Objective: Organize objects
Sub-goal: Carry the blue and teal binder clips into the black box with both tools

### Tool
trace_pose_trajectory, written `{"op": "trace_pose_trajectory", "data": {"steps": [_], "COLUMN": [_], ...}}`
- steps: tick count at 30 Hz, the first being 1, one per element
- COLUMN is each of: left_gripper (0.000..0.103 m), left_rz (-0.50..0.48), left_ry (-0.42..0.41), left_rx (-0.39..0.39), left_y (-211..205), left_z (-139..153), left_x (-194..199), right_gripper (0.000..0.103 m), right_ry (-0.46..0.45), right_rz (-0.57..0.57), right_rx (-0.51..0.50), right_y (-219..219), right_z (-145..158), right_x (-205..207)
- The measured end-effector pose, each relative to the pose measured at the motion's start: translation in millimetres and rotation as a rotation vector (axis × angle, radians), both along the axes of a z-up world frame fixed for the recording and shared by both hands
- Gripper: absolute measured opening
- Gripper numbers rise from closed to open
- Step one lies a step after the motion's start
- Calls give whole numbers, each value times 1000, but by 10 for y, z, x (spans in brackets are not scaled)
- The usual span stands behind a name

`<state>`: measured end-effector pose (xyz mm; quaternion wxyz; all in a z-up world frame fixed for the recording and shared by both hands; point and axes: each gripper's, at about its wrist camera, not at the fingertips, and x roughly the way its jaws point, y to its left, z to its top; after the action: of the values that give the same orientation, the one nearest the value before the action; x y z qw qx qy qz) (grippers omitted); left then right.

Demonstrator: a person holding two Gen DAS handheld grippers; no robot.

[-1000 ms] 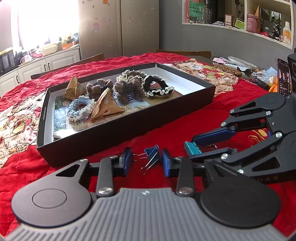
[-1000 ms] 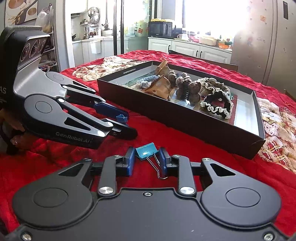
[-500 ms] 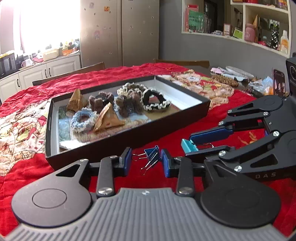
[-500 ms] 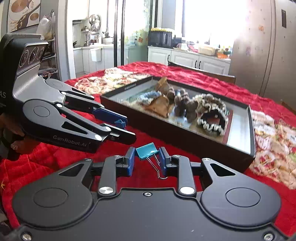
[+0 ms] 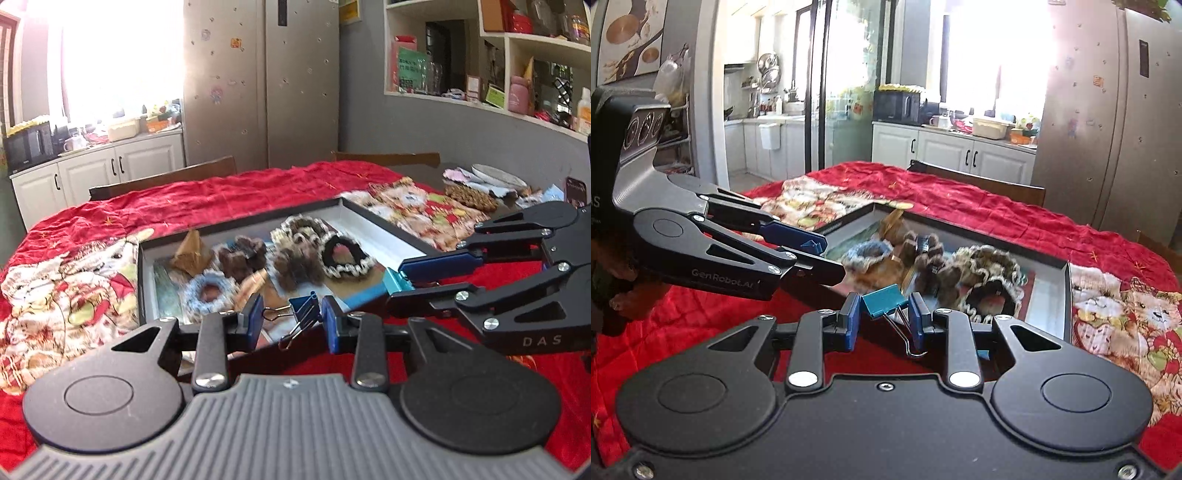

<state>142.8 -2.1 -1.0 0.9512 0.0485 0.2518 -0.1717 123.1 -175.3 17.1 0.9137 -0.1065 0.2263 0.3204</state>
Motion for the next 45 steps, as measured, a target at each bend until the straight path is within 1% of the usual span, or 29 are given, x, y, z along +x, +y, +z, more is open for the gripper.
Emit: {"op": "trace_pose_trajectory", "data": {"steps": [9, 23, 28, 36, 45], "left_gripper": [38, 38, 38, 38, 38], "left_rz": [40, 84, 113, 147, 176], "left_ry": [-19, -19, -6, 16, 28], "left_rx": [-21, -33, -47, -46, -37], "left_y": [77, 106, 155, 176, 198], "left_z": [113, 89, 35, -91, -213], "left_x": [236, 573, 707, 892, 999], "right_gripper": [27, 27, 27, 27, 27], "right_ry": [-15, -3, 8, 22, 33], "right_rz": [-61, -180, -221, -282, -301], "right_rx": [26, 62, 81, 92, 78], "right_y": [8, -125, -153, -169, -132], "right_z": [120, 146, 90, -56, -232], "right_x": [296, 770, 943, 1151, 1280]}}
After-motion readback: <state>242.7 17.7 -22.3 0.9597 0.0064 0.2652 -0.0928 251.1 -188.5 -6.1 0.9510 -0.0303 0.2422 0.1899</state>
